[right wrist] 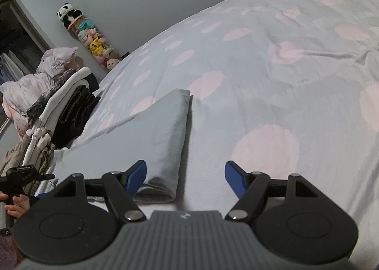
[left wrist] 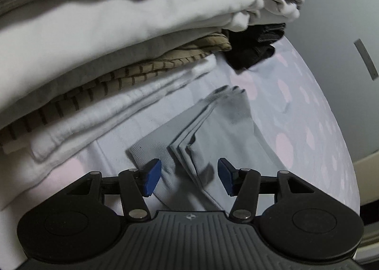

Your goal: Fold clothes

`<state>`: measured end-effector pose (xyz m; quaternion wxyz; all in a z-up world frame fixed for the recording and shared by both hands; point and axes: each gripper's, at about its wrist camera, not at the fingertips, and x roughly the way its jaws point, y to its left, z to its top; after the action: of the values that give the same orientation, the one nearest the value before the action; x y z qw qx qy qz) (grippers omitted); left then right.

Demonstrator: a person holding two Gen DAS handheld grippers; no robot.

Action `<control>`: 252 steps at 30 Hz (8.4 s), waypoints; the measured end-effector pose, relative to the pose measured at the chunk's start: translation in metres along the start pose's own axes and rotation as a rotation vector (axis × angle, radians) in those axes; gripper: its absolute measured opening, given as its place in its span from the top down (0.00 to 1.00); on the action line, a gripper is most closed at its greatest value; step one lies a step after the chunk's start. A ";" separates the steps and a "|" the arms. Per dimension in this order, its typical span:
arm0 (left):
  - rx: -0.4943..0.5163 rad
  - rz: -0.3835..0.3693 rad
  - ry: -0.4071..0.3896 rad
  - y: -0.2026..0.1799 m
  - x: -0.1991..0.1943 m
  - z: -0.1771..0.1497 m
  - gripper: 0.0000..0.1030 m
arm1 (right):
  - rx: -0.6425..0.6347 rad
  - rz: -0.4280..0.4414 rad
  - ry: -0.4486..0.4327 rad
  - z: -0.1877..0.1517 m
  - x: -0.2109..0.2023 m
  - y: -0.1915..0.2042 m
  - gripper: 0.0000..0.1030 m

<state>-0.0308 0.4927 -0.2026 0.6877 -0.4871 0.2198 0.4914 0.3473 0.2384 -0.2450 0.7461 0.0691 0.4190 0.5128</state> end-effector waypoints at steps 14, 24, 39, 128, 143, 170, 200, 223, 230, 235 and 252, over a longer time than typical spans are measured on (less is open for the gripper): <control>-0.284 -0.071 0.013 0.022 0.039 0.002 0.36 | -0.014 -0.008 -0.005 0.000 0.008 -0.004 0.26; -0.081 0.025 -0.017 0.005 0.037 0.004 0.76 | 0.164 0.115 0.038 0.007 0.019 -0.019 0.39; -0.028 0.021 -0.012 -0.007 0.017 0.011 0.80 | 0.370 0.242 0.056 0.014 0.015 -0.007 0.90; 0.508 -0.231 -0.134 0.052 -0.110 -0.118 0.55 | 0.120 -0.392 -0.046 -0.092 -0.135 0.035 0.28; 0.543 -0.217 -0.091 0.050 -0.093 -0.129 0.54 | 0.096 -0.383 -0.029 -0.102 -0.107 0.016 0.42; 0.443 -0.302 -0.119 0.065 -0.120 -0.115 0.54 | 0.031 -0.195 -0.019 -0.063 -0.133 0.119 0.92; 0.245 -0.265 -0.069 0.110 -0.128 -0.073 0.56 | 0.159 0.031 0.309 -0.114 0.039 0.308 0.93; 0.243 -0.279 0.091 0.115 -0.141 -0.101 0.55 | 0.090 -0.015 0.193 -0.109 -0.079 0.201 0.68; 0.243 -0.217 0.225 0.117 -0.125 -0.116 0.55 | 0.019 -0.072 0.297 -0.142 -0.108 0.173 0.63; 0.248 -0.246 0.238 0.115 -0.125 -0.119 0.86 | -0.165 -0.098 0.403 -0.175 -0.104 0.190 0.60; 0.561 -0.410 0.044 0.004 -0.199 -0.087 0.92 | -0.266 -0.175 0.257 -0.185 -0.083 0.236 0.42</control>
<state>-0.1024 0.3239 -0.0862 0.8742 -0.3238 0.2587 0.2530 0.0414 0.2195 -0.1917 0.7306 -0.1326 0.4441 0.5014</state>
